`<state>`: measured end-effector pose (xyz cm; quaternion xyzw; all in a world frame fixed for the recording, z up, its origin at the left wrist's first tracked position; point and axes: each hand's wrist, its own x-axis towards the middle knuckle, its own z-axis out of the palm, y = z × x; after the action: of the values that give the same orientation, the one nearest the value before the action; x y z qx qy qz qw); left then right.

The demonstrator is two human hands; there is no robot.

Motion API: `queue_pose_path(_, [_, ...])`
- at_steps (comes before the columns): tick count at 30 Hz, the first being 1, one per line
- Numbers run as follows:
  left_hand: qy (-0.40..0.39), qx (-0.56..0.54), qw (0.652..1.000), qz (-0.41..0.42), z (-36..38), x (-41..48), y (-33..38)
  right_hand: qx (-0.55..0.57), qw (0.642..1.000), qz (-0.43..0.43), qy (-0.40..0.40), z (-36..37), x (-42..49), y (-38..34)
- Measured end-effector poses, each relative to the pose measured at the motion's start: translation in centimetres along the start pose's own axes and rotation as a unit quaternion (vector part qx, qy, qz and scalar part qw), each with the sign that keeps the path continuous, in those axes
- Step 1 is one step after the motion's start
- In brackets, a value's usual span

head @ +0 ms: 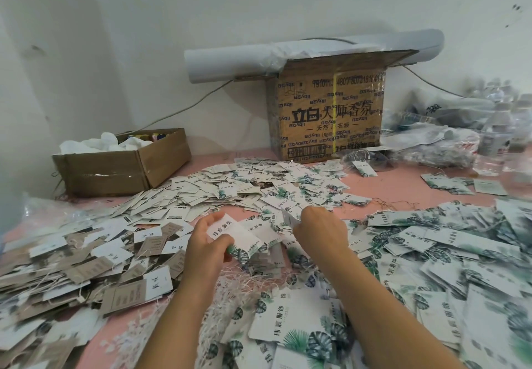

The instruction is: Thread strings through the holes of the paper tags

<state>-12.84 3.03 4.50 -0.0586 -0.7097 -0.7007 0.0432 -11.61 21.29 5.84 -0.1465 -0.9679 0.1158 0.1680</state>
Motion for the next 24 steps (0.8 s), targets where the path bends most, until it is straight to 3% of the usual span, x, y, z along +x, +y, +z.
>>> queue_pose_path(4, [0.004,0.016,1.000,0.006,0.1,-0.1,-0.1,0.042,0.994,-0.104,-0.002,-0.8,-0.1,-1.4])
queue_pose_path(9, [-0.008,0.026,0.999,0.022,0.6,-0.7,0.3,0.029,0.957,-0.287,0.011,-1.8,-1.4,-3.6])
queue_pose_path(14, [0.033,0.034,0.998,0.050,0.3,-0.5,0.3,0.060,0.927,-0.370,0.018,-2.2,-2.3,-4.3])
queue_pose_path(19, [0.050,0.025,0.998,0.041,-0.1,-0.3,0.1,0.121,0.929,-0.350,-0.003,-1.5,-2.3,-4.5])
queue_pose_path(24, [0.026,0.034,0.996,0.084,0.1,-0.9,0.6,0.191,0.966,-0.174,0.024,-1.4,-1.6,-4.1])
